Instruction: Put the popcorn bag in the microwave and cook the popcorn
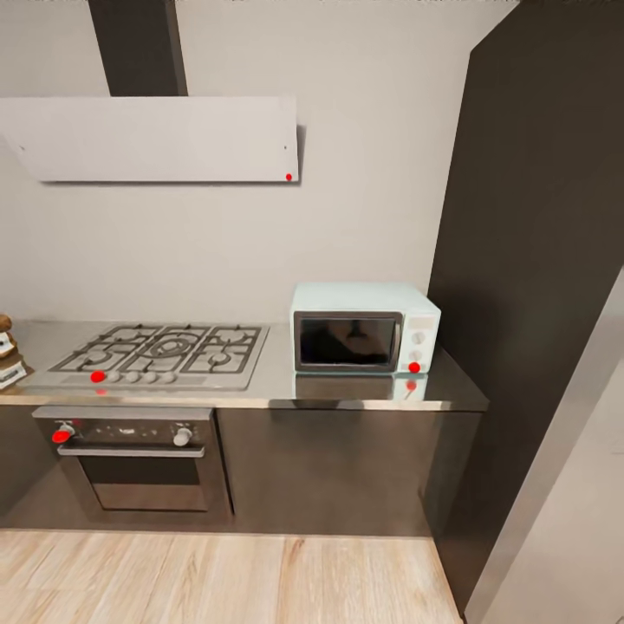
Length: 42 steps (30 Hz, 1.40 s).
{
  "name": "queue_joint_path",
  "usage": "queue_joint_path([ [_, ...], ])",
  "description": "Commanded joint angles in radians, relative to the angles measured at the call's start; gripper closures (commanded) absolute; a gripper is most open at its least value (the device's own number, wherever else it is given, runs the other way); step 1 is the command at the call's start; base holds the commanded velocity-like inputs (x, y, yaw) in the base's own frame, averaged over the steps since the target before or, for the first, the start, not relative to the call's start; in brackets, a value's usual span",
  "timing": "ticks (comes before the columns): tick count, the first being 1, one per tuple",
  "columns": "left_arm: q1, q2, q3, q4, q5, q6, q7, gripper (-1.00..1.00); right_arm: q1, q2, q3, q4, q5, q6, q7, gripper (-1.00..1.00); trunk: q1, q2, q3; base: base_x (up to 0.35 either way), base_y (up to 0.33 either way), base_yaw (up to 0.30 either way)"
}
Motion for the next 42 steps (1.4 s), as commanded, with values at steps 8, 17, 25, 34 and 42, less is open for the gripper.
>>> queue_joint_path([
  [8,0.000,-0.001,0.004,-0.001,0.001,0.000,0.001,-1.00,-0.001,0.000,-0.001,0.000,-0.001,-0.068,-0.003,-1.00,-0.031,0.056,0.024,0.000,0.000,0.000],
  [17,0.000,-0.002,0.004,-0.001,0.001,0.000,0.001,-1.00,-0.001,0.000,-0.001,0.000,-0.002,-0.070,-0.002,-1.00,-0.065,0.119,0.052,0.000,0.000,-0.044],
  [25,0.000,-0.002,0.004,-0.001,0.001,0.001,0.001,-1.00,-0.001,0.000,-0.001,0.000,-0.003,-0.070,-0.002,-1.00,-0.096,0.175,0.077,0.000,0.000,-0.134],
  [34,0.000,-0.003,0.004,-0.001,0.001,0.003,0.001,-1.00,-0.001,-0.007,-0.002,-0.016,0.000,-0.341,-0.008,-1.00,-0.130,0.238,0.106,0.000,0.000,-0.002],
  [42,0.000,-0.007,0.004,-0.001,0.001,0.009,0.001,-1.00,-0.001,-0.020,-0.003,-0.198,-0.003,-0.404,-0.010,-1.00,-0.161,0.294,0.131,0.000,0.000,0.000],
])
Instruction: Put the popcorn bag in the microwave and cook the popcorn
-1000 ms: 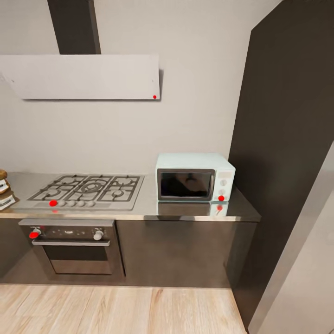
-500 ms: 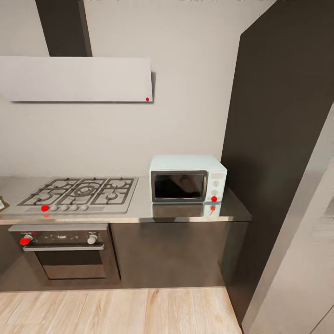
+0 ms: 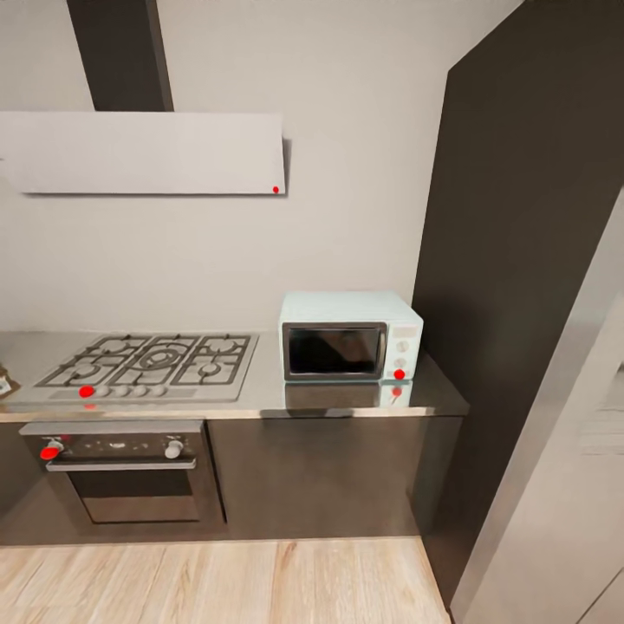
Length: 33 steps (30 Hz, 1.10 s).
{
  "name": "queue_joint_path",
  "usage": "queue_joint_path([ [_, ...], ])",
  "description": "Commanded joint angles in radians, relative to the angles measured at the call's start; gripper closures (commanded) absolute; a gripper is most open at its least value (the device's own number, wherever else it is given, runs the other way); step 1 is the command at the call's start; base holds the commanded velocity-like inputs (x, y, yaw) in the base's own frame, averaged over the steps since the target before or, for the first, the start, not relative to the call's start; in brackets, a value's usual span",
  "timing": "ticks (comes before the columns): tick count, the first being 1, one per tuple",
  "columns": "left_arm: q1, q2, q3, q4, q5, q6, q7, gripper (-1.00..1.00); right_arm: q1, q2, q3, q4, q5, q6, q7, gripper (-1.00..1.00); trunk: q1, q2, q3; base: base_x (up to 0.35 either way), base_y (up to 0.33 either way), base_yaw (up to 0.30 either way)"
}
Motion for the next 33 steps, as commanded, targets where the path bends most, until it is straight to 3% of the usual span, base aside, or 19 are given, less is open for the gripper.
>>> queue_joint_path([
  [1,0.000,0.000,0.004,-0.001,0.001,0.001,0.001,-1.00,0.000,0.000,-0.001,-0.042,-0.001,-0.004,-0.003,-1.00,-0.004,0.006,0.002,0.000,0.000,0.000],
  [15,0.000,-0.001,0.004,-0.002,0.001,0.002,0.001,-1.00,0.000,0.014,0.001,-0.688,-0.004,0.022,-0.002,-1.00,-0.057,0.104,0.046,0.000,0.000,0.000],
  [18,0.000,-0.001,0.004,-0.002,0.001,0.002,0.001,-1.00,0.000,0.015,0.001,-0.813,-0.005,0.086,-0.001,-1.00,-0.069,0.125,0.055,0.000,0.000,0.000],
  [22,0.000,-0.001,0.005,-0.002,0.001,0.004,0.001,-1.00,-0.004,0.015,0.001,-0.990,-0.005,0.273,-0.001,-1.00,-0.084,0.153,0.067,0.000,0.000,0.000],
  [27,0.000,-0.001,0.005,-0.003,0.001,0.004,0.001,-1.00,-0.023,0.015,0.001,-1.028,-0.004,0.342,-0.001,-1.00,-0.103,0.188,0.083,0.000,0.000,0.000],
  [33,0.000,-0.001,0.005,-0.003,0.001,0.004,0.001,-1.00,-0.025,0.015,0.001,-1.031,-0.004,0.339,-0.001,-1.00,-0.126,0.230,0.102,0.000,0.000,0.000],
])
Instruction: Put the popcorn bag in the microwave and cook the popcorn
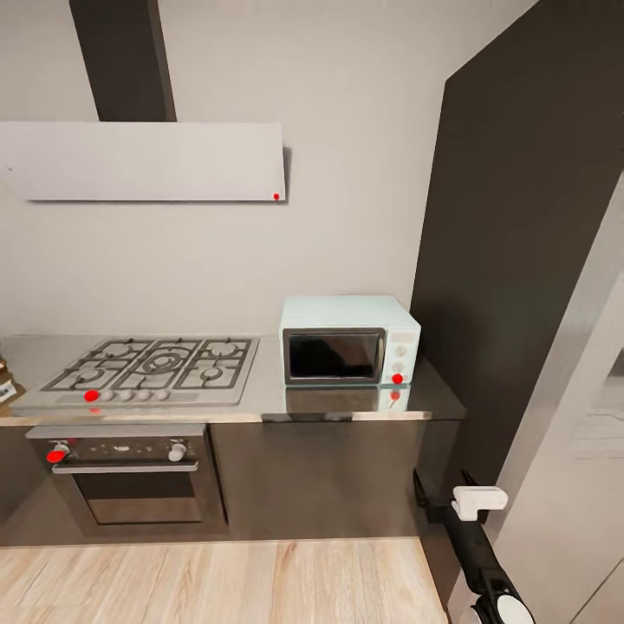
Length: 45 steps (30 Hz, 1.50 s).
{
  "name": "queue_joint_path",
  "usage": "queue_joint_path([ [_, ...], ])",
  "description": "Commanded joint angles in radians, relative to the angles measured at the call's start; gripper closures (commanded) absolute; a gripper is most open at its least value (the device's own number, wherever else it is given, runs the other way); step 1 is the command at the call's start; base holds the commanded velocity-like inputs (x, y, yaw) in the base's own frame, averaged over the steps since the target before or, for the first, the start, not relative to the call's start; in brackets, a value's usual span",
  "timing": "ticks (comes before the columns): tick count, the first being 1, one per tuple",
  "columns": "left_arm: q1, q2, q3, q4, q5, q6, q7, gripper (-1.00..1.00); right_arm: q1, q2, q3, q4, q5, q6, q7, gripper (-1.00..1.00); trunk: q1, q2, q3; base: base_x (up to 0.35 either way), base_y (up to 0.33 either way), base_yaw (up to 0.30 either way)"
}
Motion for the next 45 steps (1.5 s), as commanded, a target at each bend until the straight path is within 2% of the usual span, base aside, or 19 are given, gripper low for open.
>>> queue_joint_path([
  [1,0.000,0.000,0.004,-0.001,0.001,0.000,0.001,-1.00,-0.001,0.000,0.001,0.000,0.000,-0.003,-0.004,-1.00,-0.003,0.006,0.001,0.000,0.000,0.000],
  [15,0.000,-0.006,0.005,-0.001,0.001,-0.001,0.002,-1.00,-0.001,0.000,0.001,0.000,-0.001,-0.002,-0.004,-1.00,-0.057,0.104,0.045,0.000,0.000,0.000],
  [26,0.000,-0.009,0.003,-0.001,0.001,-0.002,-0.008,-1.00,-0.001,0.000,0.002,0.000,0.000,-0.007,-0.004,-1.00,-0.057,0.104,0.045,0.020,0.000,0.000],
  [45,0.000,-0.009,0.005,0.000,0.001,-0.013,-0.003,-1.00,-0.001,0.000,0.003,0.000,0.000,-0.006,-0.003,-1.00,-0.057,0.104,0.045,0.303,0.000,0.000],
])
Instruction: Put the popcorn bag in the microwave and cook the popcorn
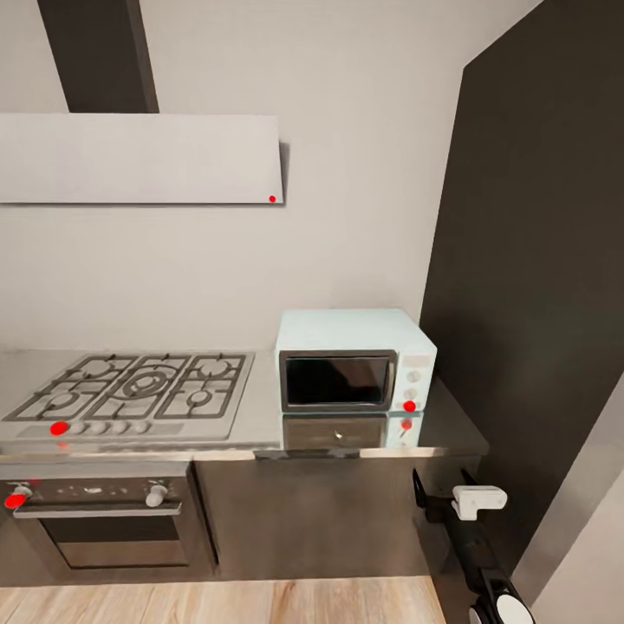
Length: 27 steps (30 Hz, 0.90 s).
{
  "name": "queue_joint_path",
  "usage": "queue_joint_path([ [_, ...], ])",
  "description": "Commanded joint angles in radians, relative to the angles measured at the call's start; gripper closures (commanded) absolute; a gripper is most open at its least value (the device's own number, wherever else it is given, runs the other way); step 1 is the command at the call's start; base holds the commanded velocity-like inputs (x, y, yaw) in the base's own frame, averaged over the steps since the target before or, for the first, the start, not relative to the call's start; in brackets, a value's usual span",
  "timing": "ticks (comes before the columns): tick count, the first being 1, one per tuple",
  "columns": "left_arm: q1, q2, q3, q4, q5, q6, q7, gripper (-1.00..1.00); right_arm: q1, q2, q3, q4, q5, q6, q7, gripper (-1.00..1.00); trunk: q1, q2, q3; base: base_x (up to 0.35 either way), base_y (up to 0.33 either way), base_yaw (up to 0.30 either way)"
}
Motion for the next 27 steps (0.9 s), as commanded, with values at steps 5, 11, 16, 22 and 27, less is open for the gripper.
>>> queue_joint_path([
  [5,0.000,0.000,0.004,0.000,0.001,0.000,0.001,-1.00,0.000,-0.001,0.003,0.001,0.000,-0.005,0.000,-1.00,0.000,-0.001,0.000,0.070,0.004,0.000],
  [11,0.000,-0.001,0.004,0.000,0.001,0.006,0.001,-1.00,0.000,-0.001,0.035,0.001,0.000,-0.054,0.007,-1.00,0.000,-0.001,0.000,0.128,0.031,0.000],
  [16,0.000,-0.004,0.004,0.000,0.001,0.002,0.001,-1.00,0.000,-0.001,0.054,0.001,0.000,-0.087,0.008,-1.00,0.000,-0.001,0.000,0.168,0.103,0.000],
  [22,0.000,-0.005,0.004,0.000,0.001,0.005,0.001,-1.00,0.000,-0.001,0.053,0.001,0.000,-0.091,0.008,-1.00,0.000,-0.001,0.000,0.074,0.026,0.000],
  [27,0.000,-0.005,0.004,0.000,0.001,0.004,0.001,-1.00,0.000,-0.001,0.052,0.001,0.000,-0.090,0.007,-1.00,0.000,-0.001,0.000,0.214,0.107,0.000],
])
